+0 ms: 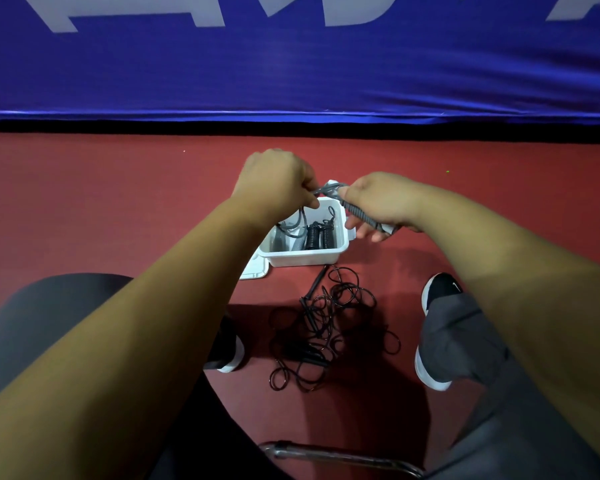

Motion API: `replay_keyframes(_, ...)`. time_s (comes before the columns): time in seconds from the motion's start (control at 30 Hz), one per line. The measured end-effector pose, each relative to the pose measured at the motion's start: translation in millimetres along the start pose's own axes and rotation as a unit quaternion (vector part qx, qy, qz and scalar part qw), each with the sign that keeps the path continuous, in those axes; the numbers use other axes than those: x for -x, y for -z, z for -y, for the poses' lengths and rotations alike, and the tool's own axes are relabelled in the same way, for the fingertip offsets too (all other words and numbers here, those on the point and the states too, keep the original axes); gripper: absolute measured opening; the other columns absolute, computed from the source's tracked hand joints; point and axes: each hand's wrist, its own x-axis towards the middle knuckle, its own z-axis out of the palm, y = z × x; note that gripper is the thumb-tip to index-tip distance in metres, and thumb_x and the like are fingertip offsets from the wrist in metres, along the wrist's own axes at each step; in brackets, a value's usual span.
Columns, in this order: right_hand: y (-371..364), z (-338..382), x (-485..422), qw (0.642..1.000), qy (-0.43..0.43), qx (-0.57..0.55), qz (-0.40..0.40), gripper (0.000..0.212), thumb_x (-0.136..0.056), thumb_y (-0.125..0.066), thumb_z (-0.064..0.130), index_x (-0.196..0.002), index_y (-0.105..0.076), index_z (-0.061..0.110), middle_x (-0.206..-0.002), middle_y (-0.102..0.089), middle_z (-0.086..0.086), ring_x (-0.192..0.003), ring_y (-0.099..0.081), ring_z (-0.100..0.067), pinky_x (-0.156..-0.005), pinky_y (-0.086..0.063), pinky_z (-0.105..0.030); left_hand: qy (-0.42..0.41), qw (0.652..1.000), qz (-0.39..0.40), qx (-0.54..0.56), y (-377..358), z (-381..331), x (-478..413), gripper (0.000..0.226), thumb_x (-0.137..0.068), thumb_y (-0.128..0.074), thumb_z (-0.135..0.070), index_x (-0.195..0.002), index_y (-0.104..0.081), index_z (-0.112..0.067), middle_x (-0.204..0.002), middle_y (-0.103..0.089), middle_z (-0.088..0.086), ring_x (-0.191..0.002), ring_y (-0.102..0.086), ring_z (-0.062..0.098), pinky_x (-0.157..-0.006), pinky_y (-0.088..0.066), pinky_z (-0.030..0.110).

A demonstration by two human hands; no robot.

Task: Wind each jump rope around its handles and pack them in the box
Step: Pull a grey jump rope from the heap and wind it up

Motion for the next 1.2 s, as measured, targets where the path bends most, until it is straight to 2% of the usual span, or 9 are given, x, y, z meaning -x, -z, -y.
replay_keyframes(0.17, -1.6, -0.6, -1.8, 0.997, 0.007, -0.068, -0.026, 0.040, -0.111, -0.046, 0.052, -0.122, -0.060, 0.016, -0.098, -0.077, -0.013, -0.061, -0.067, -0.015, -0.053, -0.058, -0.029, -0.001, 0.998, -0.014, -0.054, -4.1, -2.2, -1.1, 0.026, -0.081, -0.082, -0.051, -0.085, -0.074, -0.027, -0.066, -0.057, -0.014, -0.093, -0.056, 0.018, -0.085, -0.040, 0.036)
replay_keyframes(0.33, -5.9, 0.7, -3.6, 0.991, 0.018, -0.115, -0.067, 0.041, -0.111, -0.044, 0.053, -0.120, -0.061, 0.016, -0.089, -0.071, -0.008, -0.055, -0.057, -0.013, -0.047, -0.052, -0.025, 0.039, 0.982, 0.023, 0.183, -4.4, -5.4, -1.1, 0.020, -0.090, -0.081, -0.025, -0.088, -0.067, -0.011, -0.071, -0.062, -0.002, -0.055, -0.055, 0.011, -0.044, -0.034, 0.009)
replay_keyframes(0.5, -3.3, 5.4, -4.8, 0.972, 0.005, -0.216, -0.096, 0.041, -0.110, -0.046, 0.056, -0.107, -0.061, 0.017, -0.086, -0.068, -0.007, -0.052, -0.053, -0.015, -0.050, -0.045, -0.025, 0.054, 0.934, 0.026, 0.352, -6.8, -8.6, 2.2, 0.013, -0.100, -0.069, -0.018, -0.096, -0.060, -0.009, -0.074, -0.060, 0.003, -0.064, -0.074, 0.020, -0.052, -0.051, 0.024)
replay_keyframes(0.63, 0.8, 4.2, -6.1, 0.955, -0.017, -0.284, -0.090, 0.044, -0.109, -0.049, 0.056, -0.108, -0.063, 0.015, -0.081, -0.066, -0.004, -0.050, -0.052, -0.014, -0.050, -0.043, -0.025, 0.043, 0.960, 0.003, 0.277, -7.2, -7.0, 2.7, 0.020, -0.099, -0.069, -0.034, -0.096, -0.063, -0.015, -0.073, -0.058, -0.004, -0.062, -0.056, 0.013, -0.057, -0.049, 0.029)
replay_keyframes(0.77, 2.3, 3.3, -5.9, 0.951, -0.023, -0.298, -0.084, 0.040, -0.108, -0.051, 0.055, -0.110, -0.064, 0.017, -0.081, -0.065, -0.004, -0.049, -0.051, -0.014, -0.049, -0.041, -0.024, 0.066, 0.959, -0.007, 0.275, -3.0, -4.6, 2.4, 0.032, -0.102, -0.058, -0.053, -0.091, -0.064, -0.024, -0.080, -0.069, -0.003, -0.068, -0.058, 0.011, -0.064, -0.048, 0.029)
replay_keyframes(0.9, 3.2, 3.2, -4.7, 0.952, -0.026, -0.293, -0.080, 0.035, -0.104, -0.055, 0.050, -0.109, -0.064, 0.017, -0.084, -0.065, -0.006, -0.050, -0.051, -0.015, -0.050, -0.040, -0.024, 0.039, 0.983, 0.050, 0.174, -3.2, -0.4, 3.5, 0.027, -0.106, -0.051, -0.042, -0.099, -0.070, -0.024, -0.083, -0.070, -0.003, -0.072, -0.067, 0.016, -0.061, -0.046, 0.028)
replay_keyframes(0.97, 1.9, 4.1, -3.5, 0.954, -0.026, -0.288, -0.077, 0.033, -0.101, -0.056, 0.047, -0.108, -0.064, 0.016, -0.085, -0.065, -0.007, -0.050, -0.050, -0.016, -0.051, -0.040, -0.025, 0.019, 0.994, 0.065, 0.083, -8.2, 4.7, 2.9, 0.023, -0.105, -0.051, -0.039, -0.102, -0.070, -0.026, -0.087, -0.074, -0.006, -0.086, -0.068, 0.020, -0.074, -0.051, 0.033)
replay_keyframes(1.1, -2.3, 6.0, -1.9, 0.953, -0.031, -0.292, -0.071, 0.034, -0.100, -0.054, 0.046, -0.105, -0.064, 0.014, -0.078, -0.064, -0.005, -0.049, -0.048, -0.015, -0.050, -0.038, -0.024, -0.024, 0.992, -0.009, -0.123, -15.6, 4.7, 3.3, 0.027, -0.107, -0.043, -0.035, -0.110, -0.068, -0.027, -0.096, -0.071, 0.000, -0.106, -0.055, 0.030, -0.086, -0.038, 0.041)
replay_keyframes(1.2, -1.0, 6.2, -3.0, 0.944, -0.031, -0.320, -0.070, 0.036, -0.102, -0.051, 0.048, -0.104, -0.063, 0.014, -0.077, -0.064, -0.005, -0.049, -0.048, -0.015, -0.050, -0.038, -0.023, -0.029, 0.997, -0.032, -0.061, -14.4, 1.9, 1.3, 0.024, -0.105, -0.043, -0.029, -0.105, -0.064, -0.019, -0.092, -0.070, 0.007, -0.094, -0.059, 0.032, -0.083, -0.046, 0.041)
